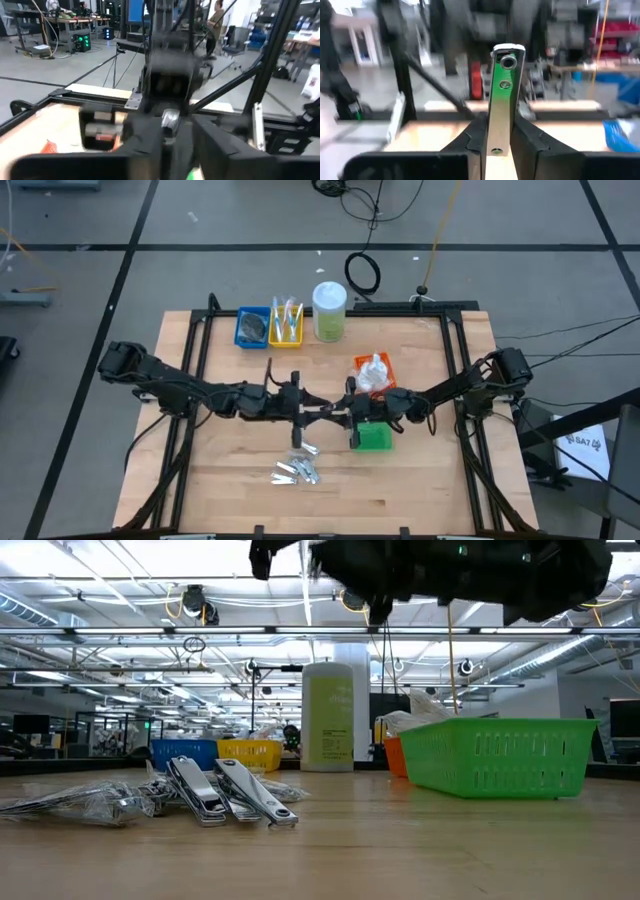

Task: Pick & Place Travel size toiletries
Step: Put the nail cutter into the green bin

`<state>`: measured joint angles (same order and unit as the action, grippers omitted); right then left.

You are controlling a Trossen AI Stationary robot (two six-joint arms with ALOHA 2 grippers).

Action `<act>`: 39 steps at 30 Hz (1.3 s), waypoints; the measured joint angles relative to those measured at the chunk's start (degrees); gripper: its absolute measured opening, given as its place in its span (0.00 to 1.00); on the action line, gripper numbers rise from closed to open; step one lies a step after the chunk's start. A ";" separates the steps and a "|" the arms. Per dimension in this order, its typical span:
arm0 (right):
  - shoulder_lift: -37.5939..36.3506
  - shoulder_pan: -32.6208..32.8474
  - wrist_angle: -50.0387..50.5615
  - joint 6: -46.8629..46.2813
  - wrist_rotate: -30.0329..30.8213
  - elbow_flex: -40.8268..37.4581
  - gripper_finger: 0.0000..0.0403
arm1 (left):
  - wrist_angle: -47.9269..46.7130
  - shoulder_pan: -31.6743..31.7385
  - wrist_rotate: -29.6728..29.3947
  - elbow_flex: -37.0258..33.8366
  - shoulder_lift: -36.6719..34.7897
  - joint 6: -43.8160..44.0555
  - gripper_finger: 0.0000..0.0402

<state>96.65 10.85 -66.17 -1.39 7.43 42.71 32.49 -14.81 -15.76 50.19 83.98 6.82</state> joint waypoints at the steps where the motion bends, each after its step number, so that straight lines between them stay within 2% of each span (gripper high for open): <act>1: -0.25 -0.01 1.96 -0.04 0.04 -0.06 0.11 | -0.35 -0.28 0.20 0.00 -0.68 0.60 0.32; 4: -3.92 -0.02 11.33 -0.93 0.10 -0.11 0.11 | -1.85 -1.63 0.55 0.07 -3.12 0.84 0.48; 7: -9.53 0.91 26.34 -4.63 0.09 -0.02 0.11 | -7.43 -3.60 -0.92 0.07 -6.89 0.61 0.60; 11: -18.32 4.38 48.58 -11.99 0.03 -0.07 0.11 | -22.20 -7.24 -10.34 0.13 -11.14 3.89 0.70; 15: -24.92 8.93 65.68 -23.40 0.17 -1.48 0.11 | -35.88 -10.06 -20.55 0.09 -11.20 13.44 0.72; 19: -28.21 11.15 64.96 -31.30 3.03 -5.96 0.11 | -41.13 -10.45 -24.28 0.10 -8.64 22.48 0.71; 23: -28.46 10.87 64.08 -36.24 6.06 -10.03 0.18 | -40.40 -9.35 -24.94 0.09 -5.94 23.73 0.69; 26: -28.54 10.54 63.41 -39.07 6.07 -11.77 0.21 | -41.33 -8.48 -24.19 0.00 -3.90 23.91 0.68; 34: -28.51 10.54 60.49 -39.24 5.90 -13.82 0.22 | -41.34 -6.89 -18.95 0.04 -0.80 25.34 0.69; 39: -28.51 10.54 57.34 -37.22 5.84 -13.84 0.28 | -41.38 -6.84 -17.35 0.04 -0.70 25.16 0.68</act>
<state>68.14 21.39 -8.84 -38.62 13.27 28.86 -8.88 -21.65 -33.11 50.24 83.29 31.99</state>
